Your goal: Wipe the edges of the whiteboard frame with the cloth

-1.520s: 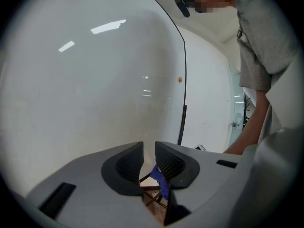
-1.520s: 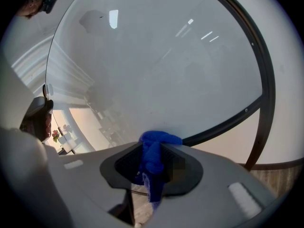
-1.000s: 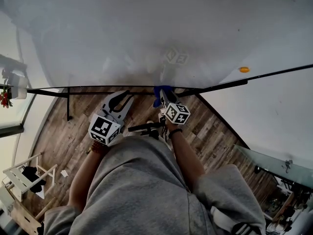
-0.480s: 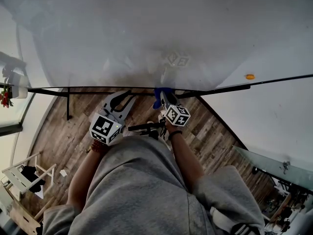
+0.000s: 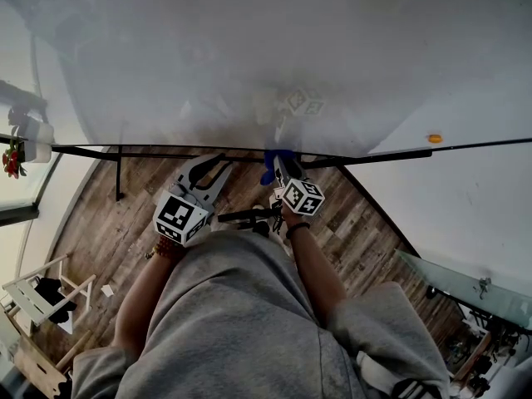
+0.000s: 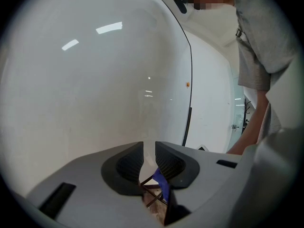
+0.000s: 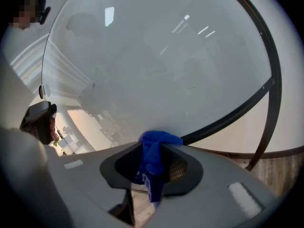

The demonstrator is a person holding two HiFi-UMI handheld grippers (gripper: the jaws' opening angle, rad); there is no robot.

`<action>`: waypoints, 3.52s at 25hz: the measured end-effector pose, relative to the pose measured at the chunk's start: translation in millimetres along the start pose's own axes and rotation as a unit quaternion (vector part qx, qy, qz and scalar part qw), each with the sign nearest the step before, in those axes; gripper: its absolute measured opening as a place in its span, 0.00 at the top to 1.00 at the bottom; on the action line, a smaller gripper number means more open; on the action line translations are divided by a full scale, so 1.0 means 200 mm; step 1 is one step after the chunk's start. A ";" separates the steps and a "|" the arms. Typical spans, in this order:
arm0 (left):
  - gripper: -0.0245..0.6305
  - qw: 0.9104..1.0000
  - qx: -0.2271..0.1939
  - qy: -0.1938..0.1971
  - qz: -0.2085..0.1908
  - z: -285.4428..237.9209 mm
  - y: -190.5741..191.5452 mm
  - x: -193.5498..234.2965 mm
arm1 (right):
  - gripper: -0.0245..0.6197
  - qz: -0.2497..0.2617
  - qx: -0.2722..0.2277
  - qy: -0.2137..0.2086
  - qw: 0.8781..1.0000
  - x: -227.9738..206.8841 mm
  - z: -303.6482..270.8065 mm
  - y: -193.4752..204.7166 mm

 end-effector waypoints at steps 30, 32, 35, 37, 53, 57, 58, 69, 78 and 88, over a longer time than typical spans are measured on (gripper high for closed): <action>0.83 0.999 0.023 0.031 -0.002 0.25 0.04 0.18 | 0.78 -0.031 -0.003 0.015 0.999 0.20 -0.09 0.10; 0.83 0.999 0.023 0.034 -0.005 0.27 0.05 0.19 | 0.78 -0.034 -0.008 0.017 0.999 0.21 -0.11 0.10; 0.83 0.999 0.028 0.037 -0.012 0.31 0.06 0.23 | 0.78 -0.041 -0.015 0.017 0.999 0.23 -0.12 0.12; 0.83 0.999 0.027 0.033 -0.015 0.34 0.07 0.28 | 0.78 -0.043 -0.020 0.020 0.999 0.24 -0.12 0.12; 0.83 0.999 0.023 0.037 -0.007 0.51 0.10 0.42 | 0.78 -0.062 -0.026 0.021 0.998 0.40 -0.20 0.17; 0.83 0.999 0.021 0.026 0.001 0.58 0.11 0.52 | 0.78 -0.064 -0.025 0.028 0.997 0.45 -0.22 0.22; 0.83 1.000 0.015 0.022 0.007 0.59 0.11 0.54 | 0.78 -0.064 -0.025 0.028 0.997 0.47 -0.23 0.22; 0.83 0.999 0.025 0.038 0.028 0.70 0.20 0.56 | 0.78 -0.066 -0.020 0.033 0.997 0.61 -0.28 0.28; 0.83 0.999 0.014 0.036 0.028 0.77 0.21 0.62 | 0.78 -0.062 -0.017 0.027 0.998 0.71 -0.34 0.31; 0.83 0.999 0.008 0.009 0.036 0.89 0.24 0.76 | 0.78 -0.065 -0.009 0.011 0.998 0.84 -0.42 0.39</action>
Point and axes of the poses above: the fingertips, and each gripper's own axes: z backward along the fingers, x to its left, y out of its underside, the point moved 5 cm from there along z, backward along the fingers, and after that the axes turned 1 degree about z, right-handed, at the moved point
